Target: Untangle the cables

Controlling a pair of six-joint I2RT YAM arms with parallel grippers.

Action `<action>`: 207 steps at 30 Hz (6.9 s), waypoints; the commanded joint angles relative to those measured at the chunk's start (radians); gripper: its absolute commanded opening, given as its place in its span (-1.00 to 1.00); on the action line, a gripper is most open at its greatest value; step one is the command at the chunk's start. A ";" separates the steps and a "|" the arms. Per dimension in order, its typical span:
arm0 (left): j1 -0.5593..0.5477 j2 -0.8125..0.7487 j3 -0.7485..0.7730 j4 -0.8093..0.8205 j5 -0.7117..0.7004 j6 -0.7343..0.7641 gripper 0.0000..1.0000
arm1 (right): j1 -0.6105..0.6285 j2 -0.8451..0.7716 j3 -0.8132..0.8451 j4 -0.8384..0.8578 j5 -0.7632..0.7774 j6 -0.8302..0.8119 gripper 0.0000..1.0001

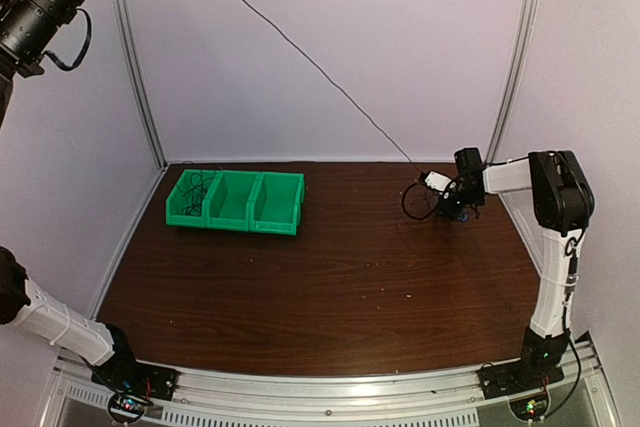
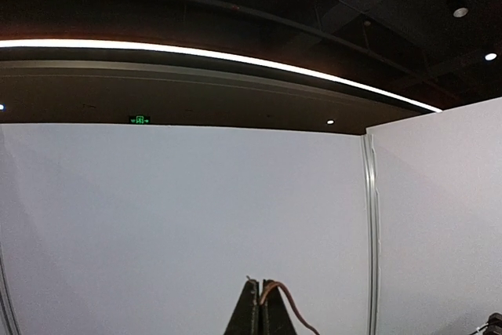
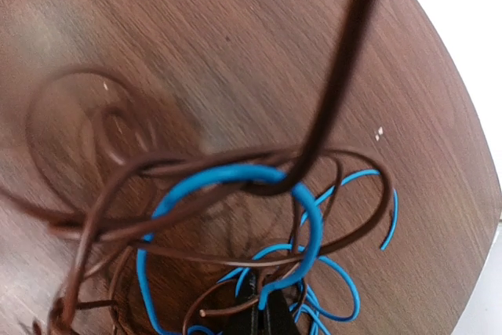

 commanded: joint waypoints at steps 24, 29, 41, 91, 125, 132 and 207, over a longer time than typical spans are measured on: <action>0.004 -0.013 -0.158 0.028 -0.135 0.061 -1.00 | -0.092 -0.523 -0.359 -0.382 -0.234 -0.356 0.50; 0.003 -0.032 -0.302 -0.015 -0.095 -0.026 -1.00 | -0.040 -0.622 -0.336 -0.464 -0.361 -0.279 1.00; 0.004 -0.067 -0.507 -0.046 -0.021 -0.172 -1.00 | 0.207 -0.395 -0.164 -0.405 -0.347 -0.136 0.68; 0.004 -0.201 -0.589 -0.005 -0.212 -0.124 -1.00 | 0.316 -0.556 0.488 -0.366 -0.476 0.233 -1.00; 0.306 0.005 -0.661 0.066 -0.004 -0.329 -1.00 | 0.572 0.253 0.893 0.054 -0.494 0.672 -0.99; 0.311 0.002 -0.635 0.117 -0.034 -0.325 -1.00 | 0.610 0.385 1.034 0.077 -0.486 0.658 -1.00; 0.440 0.646 -0.433 0.217 0.322 -0.473 -1.00 | 0.464 -0.560 -0.284 0.015 -0.348 0.251 0.57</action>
